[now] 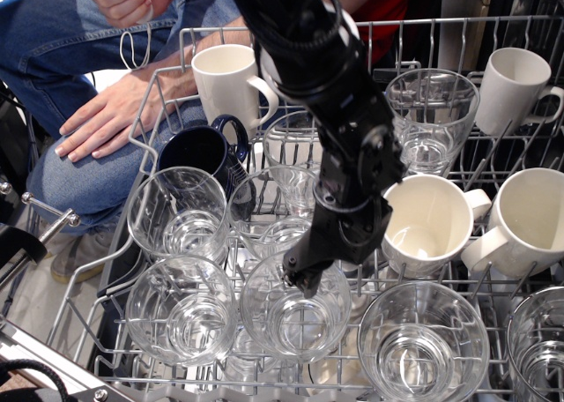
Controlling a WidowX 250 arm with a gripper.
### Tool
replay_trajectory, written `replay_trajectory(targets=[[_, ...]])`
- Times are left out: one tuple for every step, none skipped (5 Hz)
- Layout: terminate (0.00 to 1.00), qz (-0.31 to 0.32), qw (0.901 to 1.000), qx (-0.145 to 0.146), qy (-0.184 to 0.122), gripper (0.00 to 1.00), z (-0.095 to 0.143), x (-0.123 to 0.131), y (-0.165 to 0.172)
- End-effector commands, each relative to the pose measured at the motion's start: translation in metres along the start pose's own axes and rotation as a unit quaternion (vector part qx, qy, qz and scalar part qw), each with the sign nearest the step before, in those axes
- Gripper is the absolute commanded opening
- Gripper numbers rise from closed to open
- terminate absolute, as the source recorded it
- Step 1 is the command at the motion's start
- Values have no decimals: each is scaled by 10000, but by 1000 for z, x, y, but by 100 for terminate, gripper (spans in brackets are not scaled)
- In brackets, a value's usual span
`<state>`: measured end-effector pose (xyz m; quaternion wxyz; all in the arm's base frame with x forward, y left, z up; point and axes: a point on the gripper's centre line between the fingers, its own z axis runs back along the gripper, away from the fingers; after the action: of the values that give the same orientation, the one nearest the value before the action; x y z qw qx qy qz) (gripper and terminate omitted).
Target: Pick up glass cup
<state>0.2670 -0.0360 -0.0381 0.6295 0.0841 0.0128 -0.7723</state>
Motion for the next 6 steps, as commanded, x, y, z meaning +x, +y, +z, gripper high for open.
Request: replay_trajectory(targets=[[0, 83, 9996, 278, 73, 100, -9, 6, 5], [0, 177, 9992, 350, 22, 100, -16, 7, 4], [0, 230, 9990, 384, 25, 100, -23, 6, 4], [0, 422, 9986, 305, -31, 100, -25, 5, 5], [0, 567, 9980, 276, -8, 0, -30, 5, 5], [0, 588, 9979, 287, -32, 0, -29, 4, 7]])
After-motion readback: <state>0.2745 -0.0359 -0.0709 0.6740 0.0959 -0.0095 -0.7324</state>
